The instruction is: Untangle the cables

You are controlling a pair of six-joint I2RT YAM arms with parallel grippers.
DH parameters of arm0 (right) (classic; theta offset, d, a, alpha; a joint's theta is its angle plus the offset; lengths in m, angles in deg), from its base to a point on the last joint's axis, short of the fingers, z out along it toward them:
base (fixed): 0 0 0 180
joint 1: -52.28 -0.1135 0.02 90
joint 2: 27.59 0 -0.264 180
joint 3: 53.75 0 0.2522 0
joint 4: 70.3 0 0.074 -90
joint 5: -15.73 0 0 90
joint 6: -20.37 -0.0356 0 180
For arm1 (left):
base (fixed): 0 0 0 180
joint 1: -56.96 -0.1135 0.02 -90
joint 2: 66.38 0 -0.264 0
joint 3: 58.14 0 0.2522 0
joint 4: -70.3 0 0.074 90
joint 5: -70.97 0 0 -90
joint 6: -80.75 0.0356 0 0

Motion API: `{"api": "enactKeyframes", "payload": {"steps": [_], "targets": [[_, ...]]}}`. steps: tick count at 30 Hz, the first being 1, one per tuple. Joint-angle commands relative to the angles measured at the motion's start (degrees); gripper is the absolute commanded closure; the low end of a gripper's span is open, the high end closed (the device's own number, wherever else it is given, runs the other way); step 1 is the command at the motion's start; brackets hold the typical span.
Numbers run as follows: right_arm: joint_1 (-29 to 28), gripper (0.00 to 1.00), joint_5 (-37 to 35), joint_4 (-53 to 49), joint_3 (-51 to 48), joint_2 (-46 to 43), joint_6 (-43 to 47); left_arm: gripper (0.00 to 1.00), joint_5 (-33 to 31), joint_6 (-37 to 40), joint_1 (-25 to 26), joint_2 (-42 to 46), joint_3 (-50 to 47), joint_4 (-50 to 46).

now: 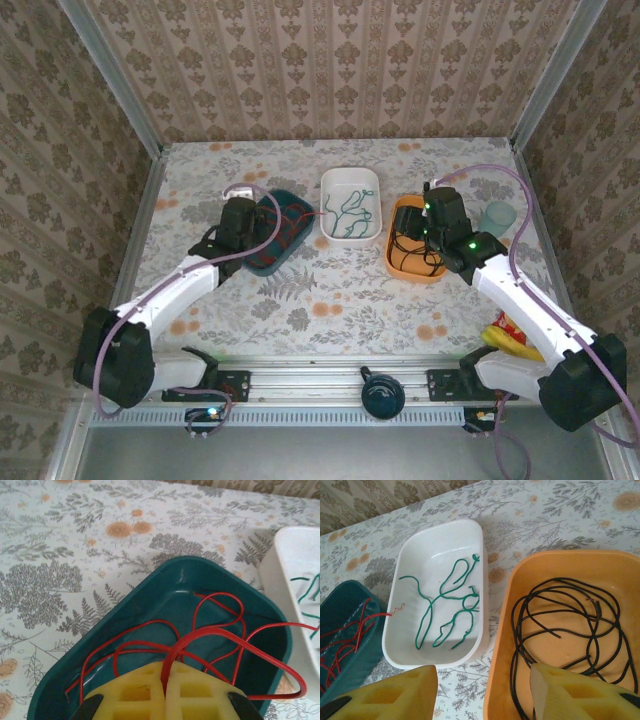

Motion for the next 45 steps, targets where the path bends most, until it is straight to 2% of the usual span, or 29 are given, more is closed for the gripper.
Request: {"api": "enactKeyframes", "payload": {"steps": [1,2,3,4,5,6,8,10,12,14,17,20,21,22,24,25,28,31,32,34,35,37,38,39,40,42,45], "targets": [[0.3,0.47,2.4,-0.1,2.0,0.7,1.2,0.98,-1.2,-3.0,-0.2,-1.3,-0.5,4.2],[0.3,0.47,2.4,-0.3,2.0,0.9,1.2,0.84,-1.6,-3.2,-0.2,-1.8,-0.2,4.0],[0.3,0.47,2.3,-0.5,2.0,0.9,1.2,0.61,-1.5,-3.4,-0.2,-2.2,0.3,3.6],[0.3,0.47,2.0,-0.7,2.0,1.0,1.3,0.44,-1.5,-3.3,-0.1,-2.2,0.7,3.0],[0.3,0.47,1.3,-0.9,2.0,0.9,1.2,0.31,-3.0,-3.3,0.3,-1.6,1.3,1.9],[0.3,0.46,0.3,-1.1,2.0,0.7,1.1,0.21,-5.2,-3.1,0.9,-0.4,1.8,1.0],[0.5,0.46,-1.9,-1.3,1.6,0.0,1.1,0.09,-11.5,-2.5,2.4,3.0,2.0,-0.7],[0.9,0.45,-4.8,-1.5,1.0,-0.8,1.1,0.0,-21.2,-2.4,4.4,7.2,1.7,-3.1],[1.4,0.44,-8.3,-1.1,-0.6,-2.1,0.8,0.0,-30.7,-2.6,6.0,11.7,0.6,-6.1],[1.8,0.42,-12.9,-0.5,-2.6,-3.5,0.8,0.0,-37.0,-3.2,6.0,15.1,-1.0,-9.2],[2.0,0.39,-20.8,3.1,-7.2,-5.9,3.6,0.0,-42.6,-4.0,4.0,18.8,-3.9,-15.3],[1.5,0.28,-28.3,17.0,-16.2,-8.8,12.0,0.0,-47.4,-6.2,1.3,20.7,-5.6,-22.7],[1.3,0.12,-30.6,23.7,-19.7,-9.4,16.2,0.0,-48.1,-6.0,0.2,21.0,-6.0,-24.0],[1.3,0.0,-31.1,28.8,-22.8,-9.5,19.8,0.0,-49.4,-4.2,-0.3,21.1,-7.1,-22.8],[1.3,0.0,-30.9,39.6,-27.5,-7.2,28.7,0.0,-52.0,-0.2,-1.0,20.8,-10.0,-18.2],[1.3,0.0,-31.5,41.5,-28.0,-5.4,30.3,0.0,-52.2,1.0,-1.5,20.5,-11.2,-16.0],[1.4,0.0,-33.9,43.1,-27.3,2.2,31.3,0.0,-49.7,3.4,-5.5,18.7,-16.2,-5.9],[1.6,0.0,-35.8,54.3,-29.9,9.3,28.5,0.0,-42.8,7.5,-9.5,14.9,-20.5,5.6],[1.2,0.0,-35.8,57.5,-29.7,11.4,30.5,0.0,-41.1,8.0,-10.6,13.1,-21.8,9.5],[1.4,0.0,-30.2,66.4,-30.7,15.0,35.1,0.0,-36.5,12.6,-12.2,9.6,-25.6,21.9],[1.6,0.0,-29.6,67.1,-30.0,16.9,37.3,0.0,-34.9,12.8,-12.1,8.7,-25.0,21.3],[2.9,0.0,-27.3,70.0,-30.1,18.7,39.2,0.0,-31.4,17.6,-12.5,6.7,-26.2,29.4],[4.6,0.0,-23.7,74.3,-31.7,20.0,39.5,0.0,-29.6,18.4,-12.8,5.9,-26.3,31.2],[6.2,0.0,-23.4,78.7,-33.0,21.2,38.9,0.0,-27.7,19.4,-13.7,5.0,-26.3,33.2],[7.1,0.0,-24.6,77.9,-33.4,20.6,36.2,0.0,-26.1,19.7,-14.6,4.0,-26.1,34.3],[11.8,0.0,-17.0,75.5,-34.2,18.7,32.0,0.0,-23.0,19.8,-16.5,2.2,-25.4,35.8],[17.4,0.0,-7.0,69.8,-31.8,19.2,28.2,0.0,-21.9,21.4,-17.4,-0.8,-25.3,41.6]]}}
